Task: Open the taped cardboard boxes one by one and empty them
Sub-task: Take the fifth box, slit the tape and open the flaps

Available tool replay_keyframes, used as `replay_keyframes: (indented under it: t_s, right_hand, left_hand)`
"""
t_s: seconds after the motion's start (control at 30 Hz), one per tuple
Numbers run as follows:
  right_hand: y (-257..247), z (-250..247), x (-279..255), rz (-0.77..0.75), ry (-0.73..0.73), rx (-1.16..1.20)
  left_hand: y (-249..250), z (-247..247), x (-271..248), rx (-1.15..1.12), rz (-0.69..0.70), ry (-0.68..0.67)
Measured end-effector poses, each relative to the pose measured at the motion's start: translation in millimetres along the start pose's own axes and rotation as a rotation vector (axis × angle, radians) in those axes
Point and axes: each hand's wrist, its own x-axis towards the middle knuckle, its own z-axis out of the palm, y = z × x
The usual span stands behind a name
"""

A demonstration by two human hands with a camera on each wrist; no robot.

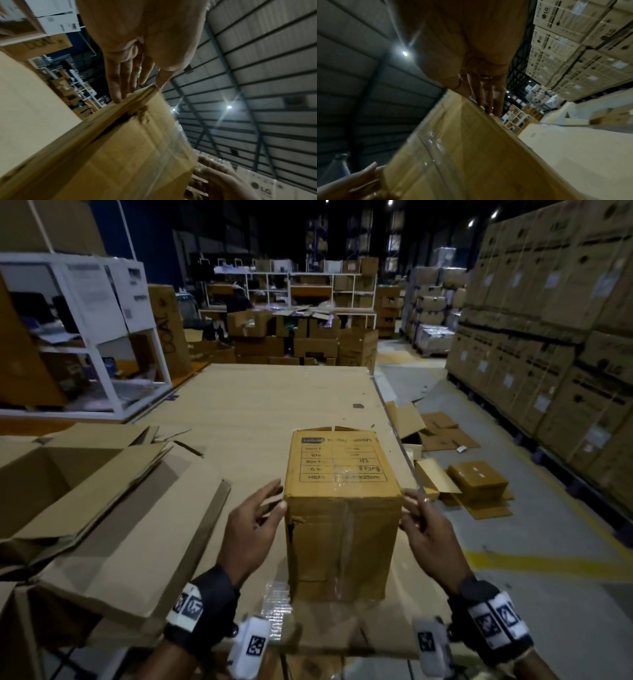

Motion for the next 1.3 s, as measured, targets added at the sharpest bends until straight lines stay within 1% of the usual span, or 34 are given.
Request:
replay_keyframes:
  t_s: [0.07, 0.17, 0.23, 0.33, 0.4, 0.47, 0.57, 0.63, 0.73, 0.8, 0.93, 1.03, 1.1, 1.17, 1.3]
  right_hand:
    - [-26, -7, 18, -0.052, 0.072, 0.034]
    - [-47, -7, 39, -0.062, 0.071, -0.047]
    - [-53, -5, 50, -0.013, 0.025, -0.144]
    - [-53, -2, 59, 0.144, -0.129, -0.307]
    - [-51, -2, 59, 0.212, -0.208, -0.276]
    - [-51, -5, 58, 0.212, -0.217, -0.227]
    - [-49, -9, 47, 0.196, -0.217, -0.189]
    - [-45, -11, 38, 0.154, -0.208, -0.176]
    - [-44, -12, 25, 0.101, -0.18, -0.163]
    - [-45, -11, 18, 0.074, -0.15, -0.11]
    - [-39, -6, 7, 0.039, -0.098, 0.024]
    - [-22, 4, -6, 0.067, -0.096, 0.048]
    - [-7, 13, -19, 0.098, -0.099, 0.027]
    - [7, 20, -32, 0.104, -0.081, 0.013]
    - [27, 34, -56, 0.102, -0.043, -0.034]
  left_hand:
    - [24, 0, 15, -0.014, 0.044, -0.006]
    - [34, 5, 33, 0.105, 0.067, -0.039]
    - [29, 8, 43, 0.198, 0.037, -0.082]
    - [19, 10, 53, 0.259, -0.067, -0.249]
    - [17, 9, 54, 0.223, -0.091, -0.347]
    - [19, 7, 51, 0.198, -0.063, -0.377]
    - [24, 4, 38, 0.167, -0.002, -0.359]
    - [26, 2, 30, 0.123, 0.028, -0.345]
    - [29, -3, 22, 0.072, 0.056, -0.361]
    - [28, -5, 18, 0.037, 0.069, -0.376]
    - [18, -2, 8, 0.026, 0.138, -0.357]
    - [-2, 5, -5, 0.077, 0.191, -0.303]
    - [-16, 11, -19, 0.13, 0.179, -0.246]
    - [-27, 17, -32, 0.131, 0.126, -0.206]
    - [-46, 31, -52, 0.187, 0.058, -0.176]
